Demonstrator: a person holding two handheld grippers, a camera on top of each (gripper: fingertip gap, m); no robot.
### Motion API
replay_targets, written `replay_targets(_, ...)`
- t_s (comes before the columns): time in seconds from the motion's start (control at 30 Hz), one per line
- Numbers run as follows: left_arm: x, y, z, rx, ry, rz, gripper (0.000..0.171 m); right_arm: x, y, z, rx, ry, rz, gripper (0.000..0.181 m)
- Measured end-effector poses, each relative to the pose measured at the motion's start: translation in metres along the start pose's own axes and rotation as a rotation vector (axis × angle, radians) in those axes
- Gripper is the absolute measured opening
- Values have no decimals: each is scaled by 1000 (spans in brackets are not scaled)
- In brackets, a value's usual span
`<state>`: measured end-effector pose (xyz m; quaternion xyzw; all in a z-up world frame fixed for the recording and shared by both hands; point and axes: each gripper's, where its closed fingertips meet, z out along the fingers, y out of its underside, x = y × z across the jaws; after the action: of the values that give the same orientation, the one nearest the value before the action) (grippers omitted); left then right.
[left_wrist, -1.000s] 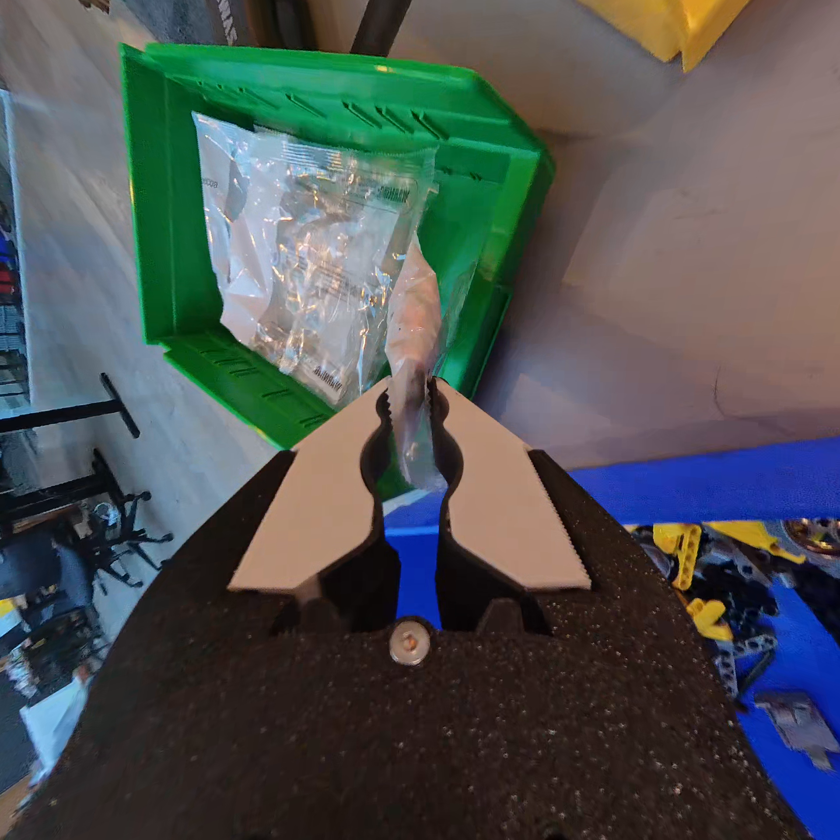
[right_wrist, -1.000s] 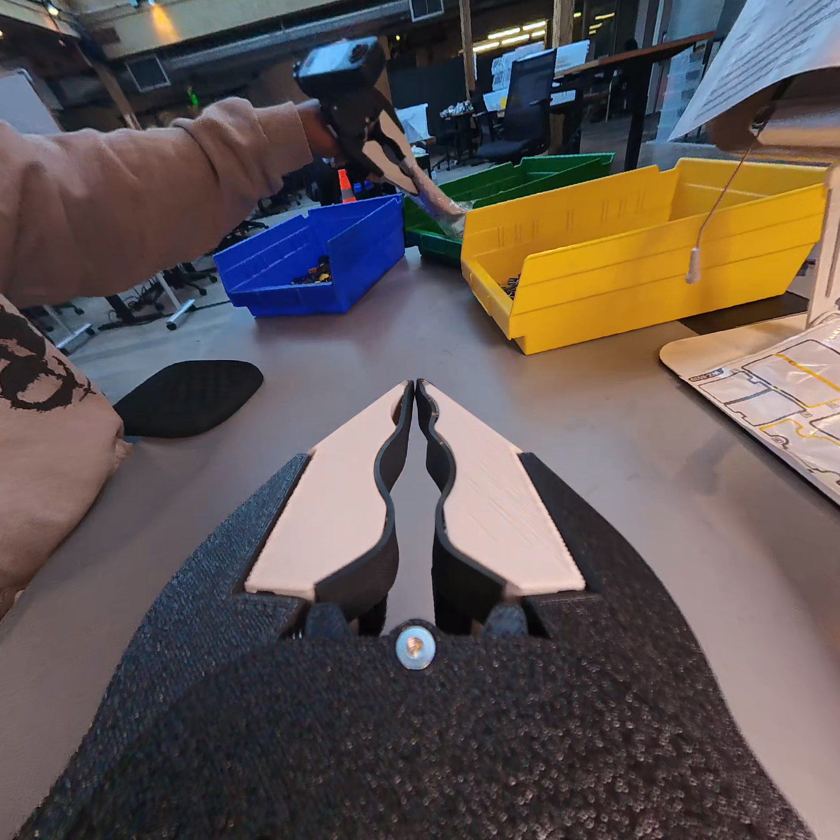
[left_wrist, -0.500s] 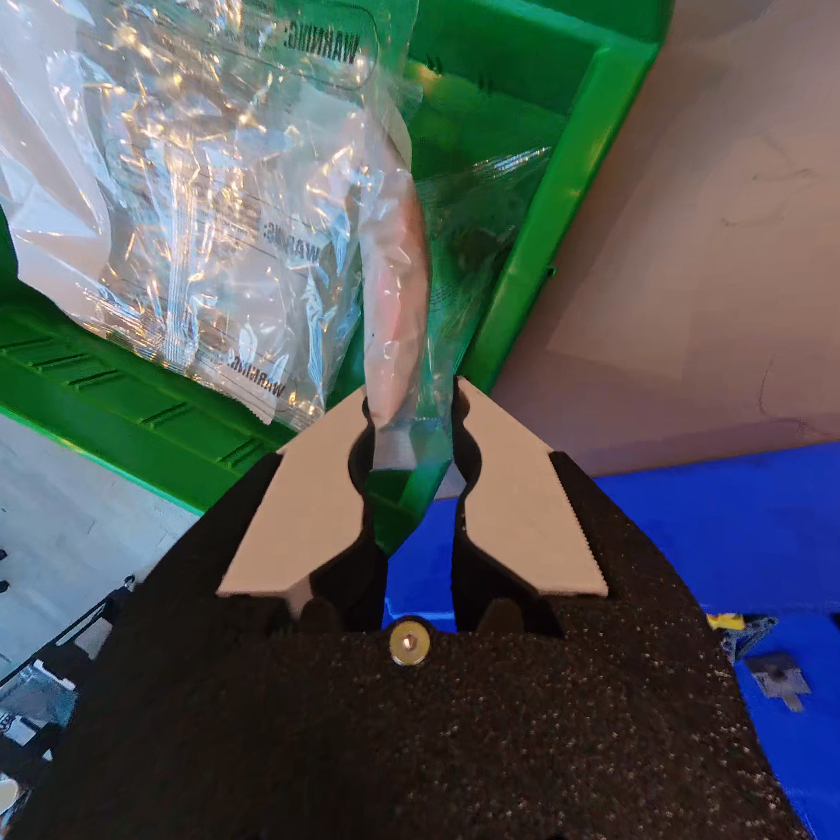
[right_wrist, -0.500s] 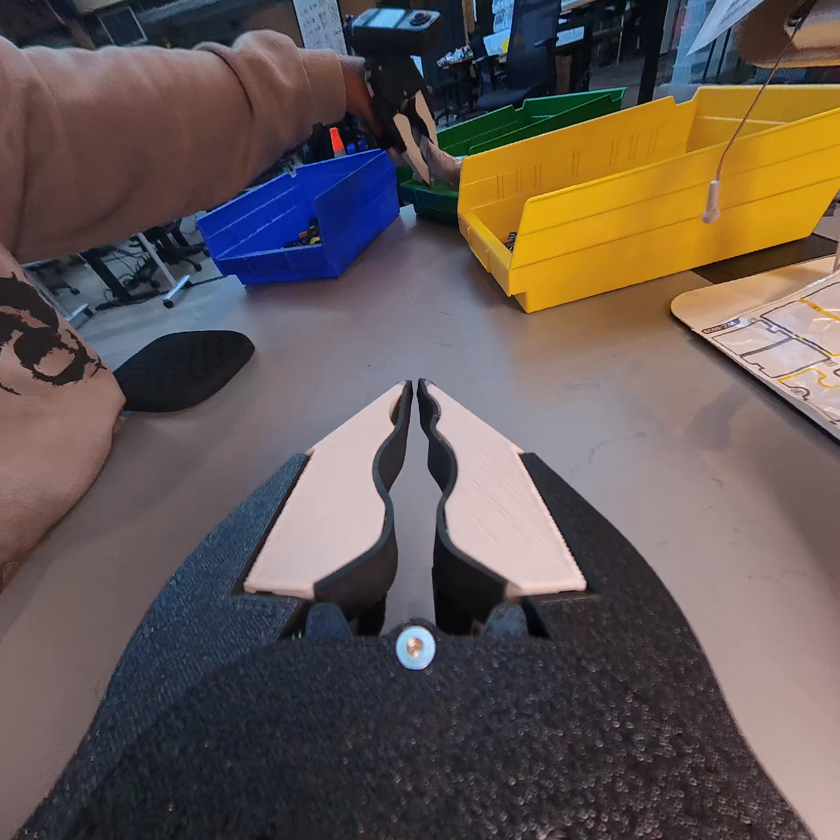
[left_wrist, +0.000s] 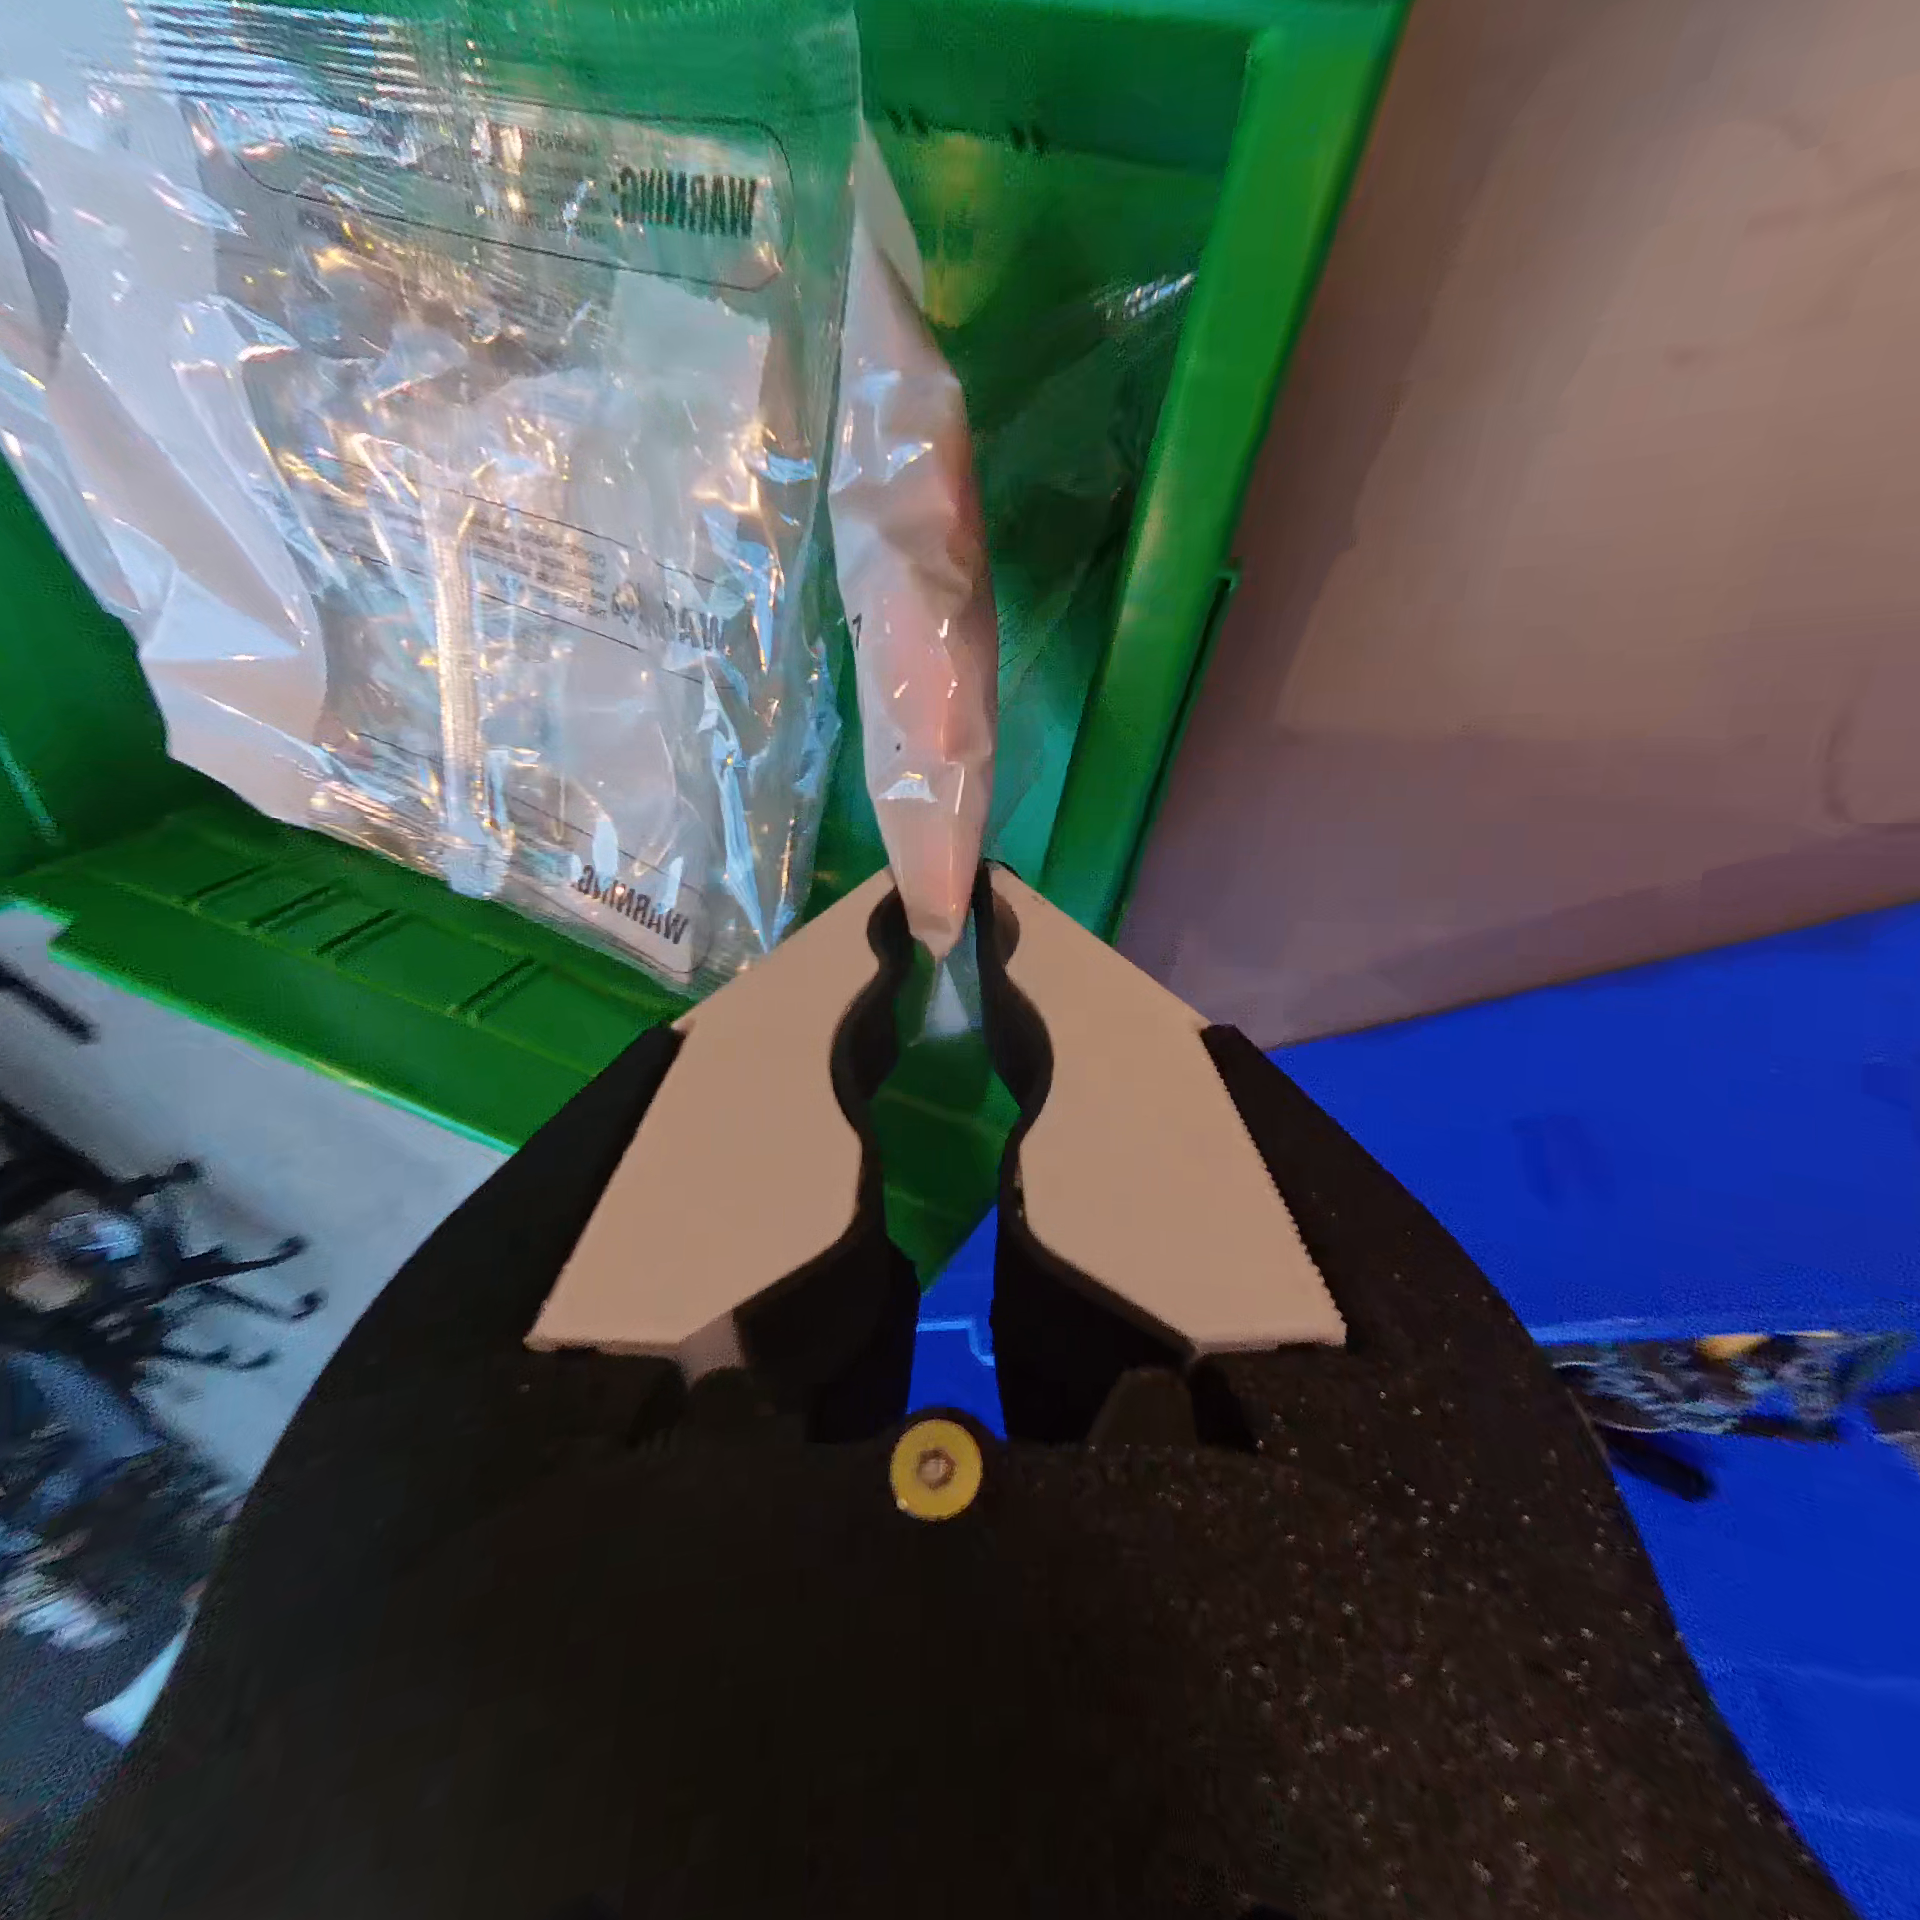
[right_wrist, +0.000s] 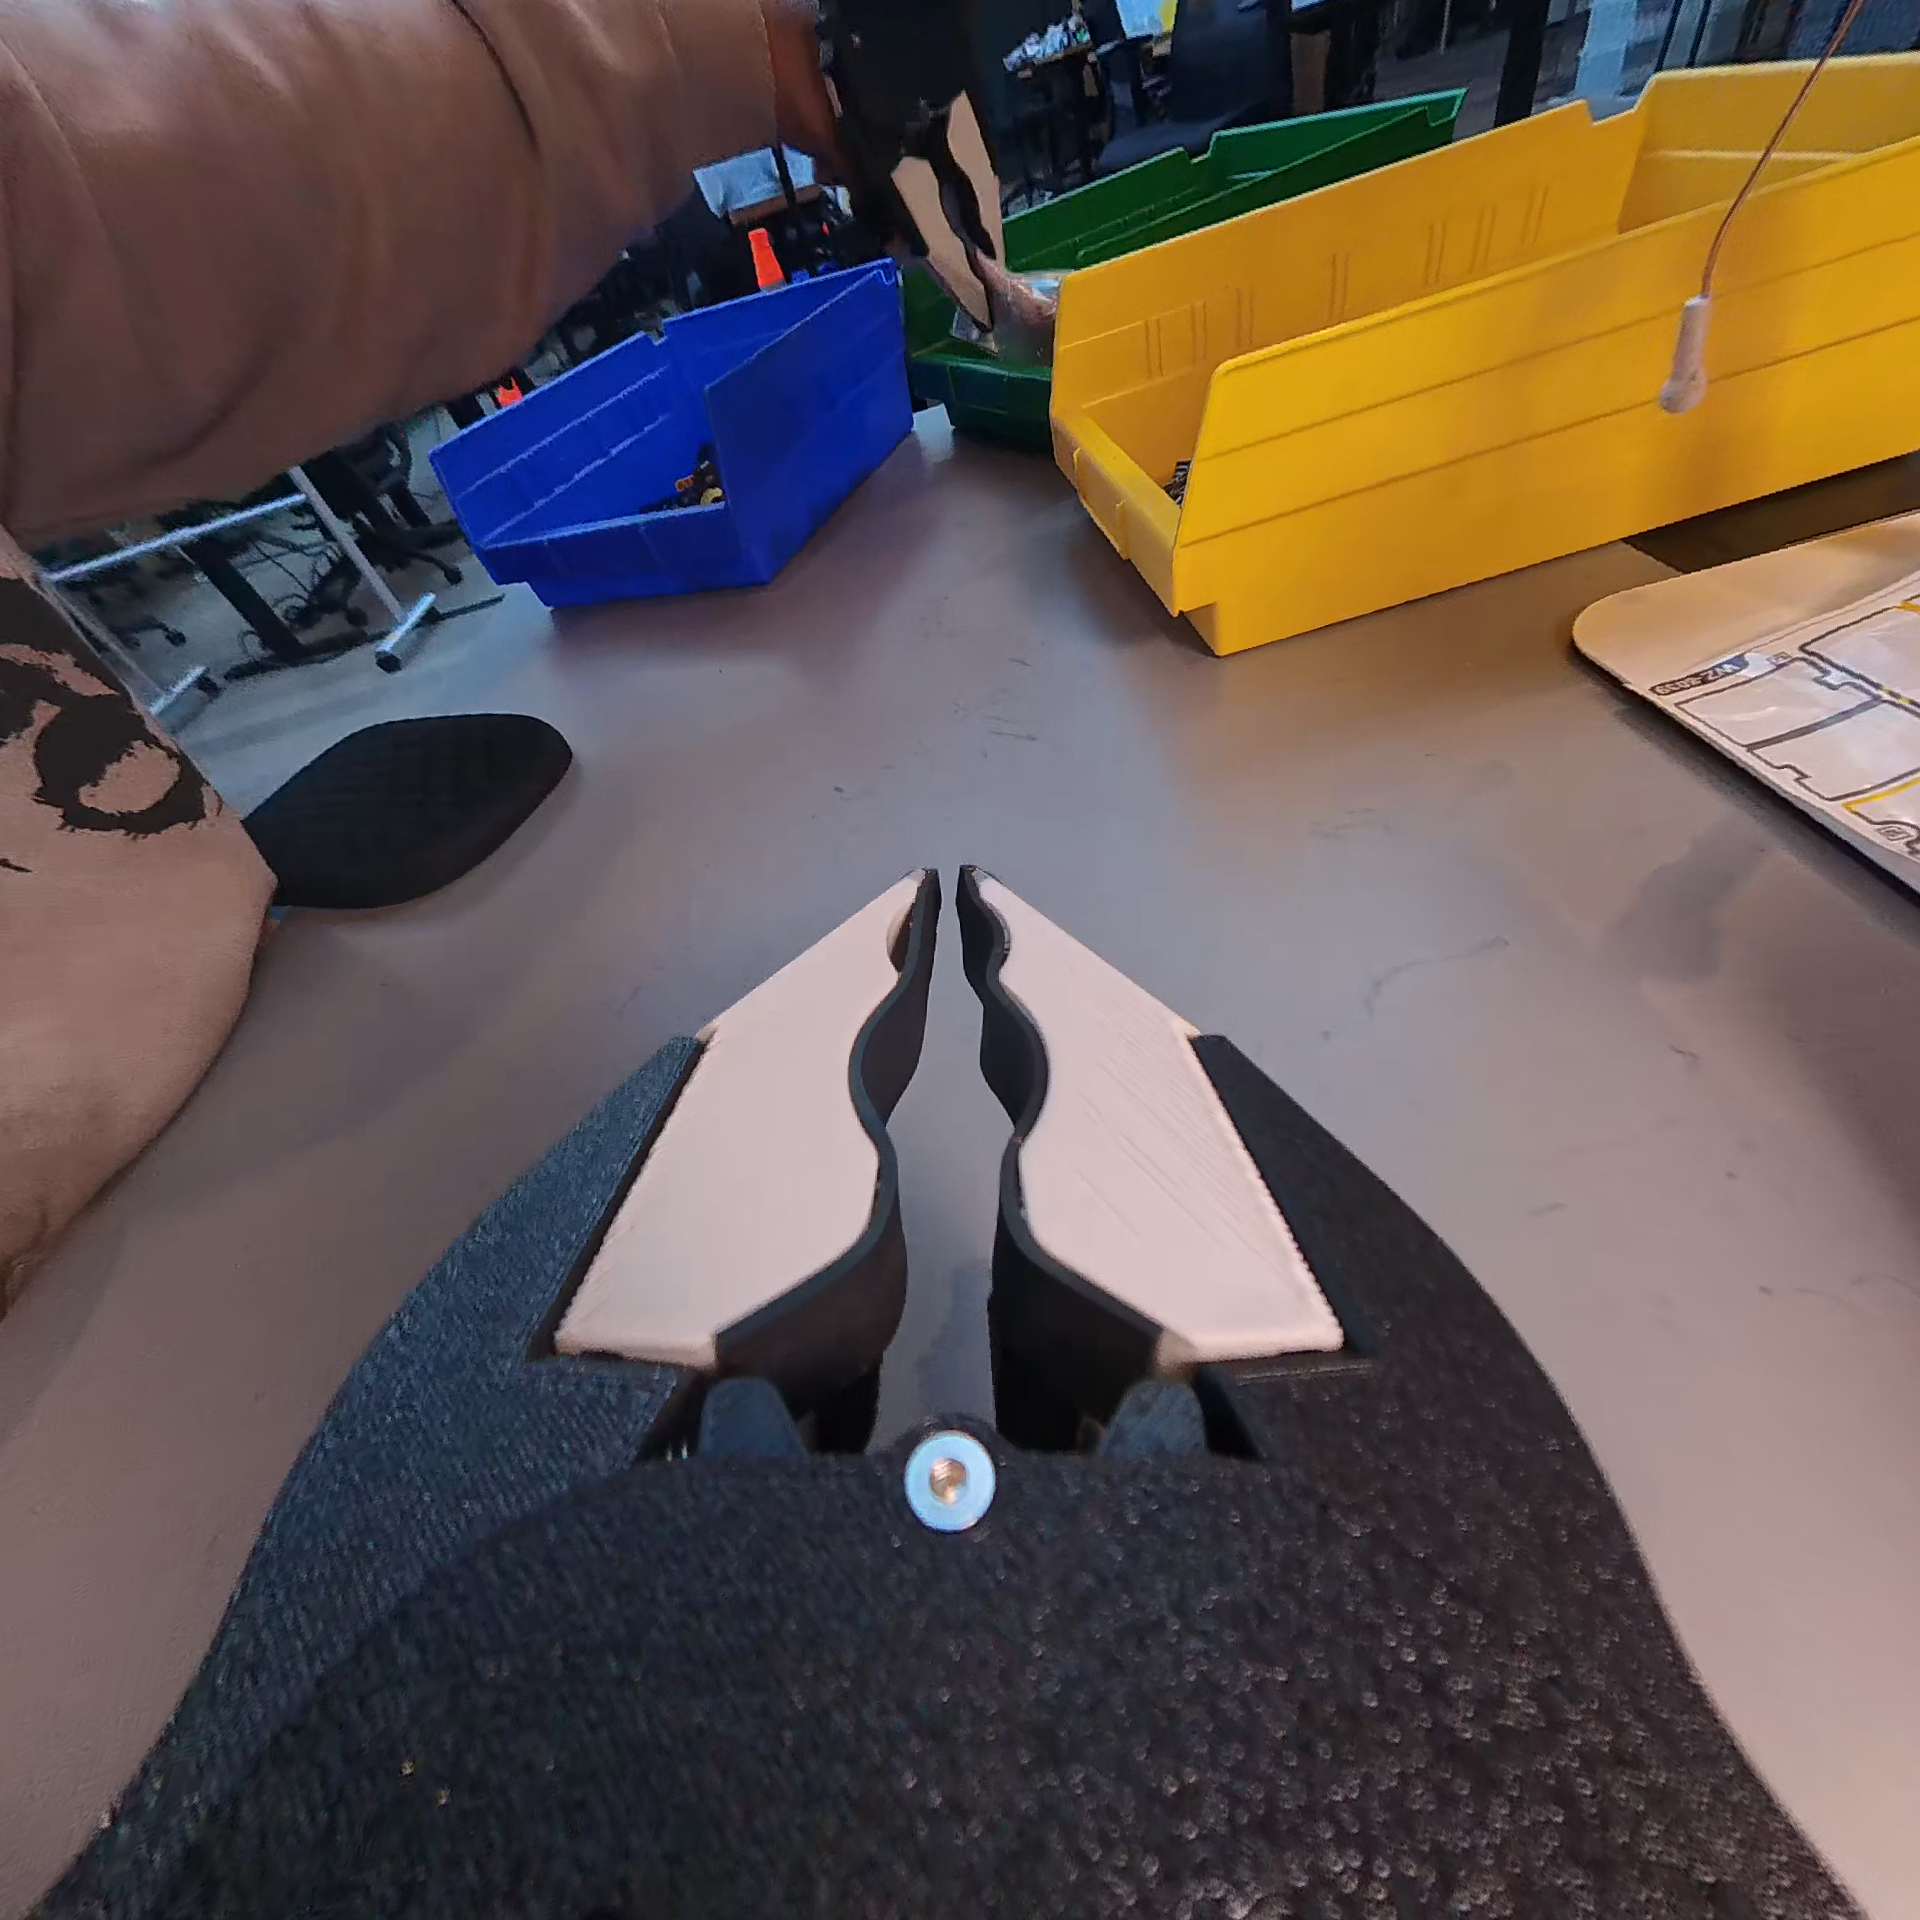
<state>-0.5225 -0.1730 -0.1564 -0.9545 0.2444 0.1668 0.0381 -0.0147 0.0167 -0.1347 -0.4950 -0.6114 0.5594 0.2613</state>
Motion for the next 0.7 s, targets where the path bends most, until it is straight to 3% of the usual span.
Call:
replay_targets(0.13, -11, 17, 16, -158, -165, 325, 10, 0, 3, 2, -17, 2, -5, 3)
replay_targets(0.23, -11, 37, 27, -265, -140, 298, 16, 0, 4, 3, -19, -1, 3, 3)
replay_targets(0.5, -1, 31, -1, -70, 133, -145, 51, 2, 3, 0, -8, 3, 14, 3)
replay_targets(0.7, -17, -1, -29, 170, 91, -223, 34, 2, 3, 0, -7, 1, 15, 4)
